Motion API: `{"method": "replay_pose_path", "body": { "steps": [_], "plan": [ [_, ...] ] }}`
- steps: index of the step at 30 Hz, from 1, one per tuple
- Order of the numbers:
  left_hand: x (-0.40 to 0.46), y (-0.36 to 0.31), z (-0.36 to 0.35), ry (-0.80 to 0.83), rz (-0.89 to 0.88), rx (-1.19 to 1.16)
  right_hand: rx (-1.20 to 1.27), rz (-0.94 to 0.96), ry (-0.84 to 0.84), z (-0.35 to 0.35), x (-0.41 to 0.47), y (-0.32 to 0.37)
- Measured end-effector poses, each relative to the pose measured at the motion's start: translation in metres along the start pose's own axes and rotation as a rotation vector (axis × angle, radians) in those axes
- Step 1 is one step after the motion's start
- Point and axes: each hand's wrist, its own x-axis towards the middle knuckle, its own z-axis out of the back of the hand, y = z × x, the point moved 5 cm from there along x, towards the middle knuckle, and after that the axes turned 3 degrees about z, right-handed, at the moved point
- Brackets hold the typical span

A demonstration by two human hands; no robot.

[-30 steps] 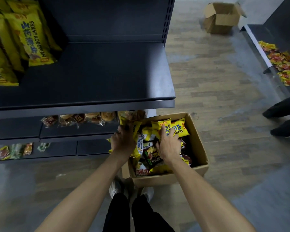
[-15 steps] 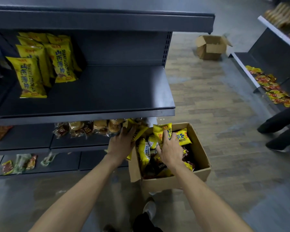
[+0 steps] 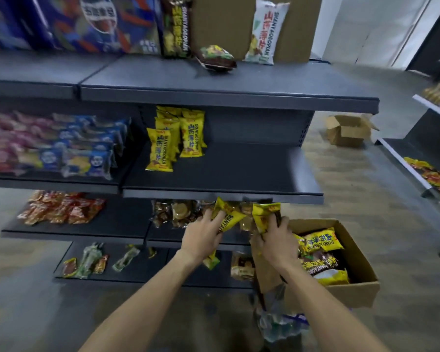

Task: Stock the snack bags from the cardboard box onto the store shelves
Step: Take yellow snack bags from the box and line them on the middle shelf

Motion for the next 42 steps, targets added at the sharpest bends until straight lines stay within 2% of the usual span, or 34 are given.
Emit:
{"method": "replay_pose_path", "body": {
  "steps": [8,12,16,25,28,42],
  "plan": [
    [0.007,0.076,0.060,-0.189,0.195,0.043,0.024,0.114,-0.149,0.063,0.027,0.075],
    [0.034,0.094,0.086,-0.288,0.315,-0.089,0.036,0.156,-0.174,0.081,0.052,0.106],
    [0.064,0.096,0.094,-0.306,0.339,-0.171,0.052,0.202,-0.195,0.086,0.084,0.132],
    [0.147,0.109,0.064,-0.322,0.309,-0.079,0.184,0.184,-0.196,0.060,0.154,0.143],
    [0.172,0.112,0.061,-0.317,0.329,-0.119,0.198,0.158,-0.207,0.055,0.172,0.137],
    [0.265,0.139,0.008,-0.482,0.347,-0.035,0.196,0.127,-0.288,0.004,0.245,0.153]
  ]
}}
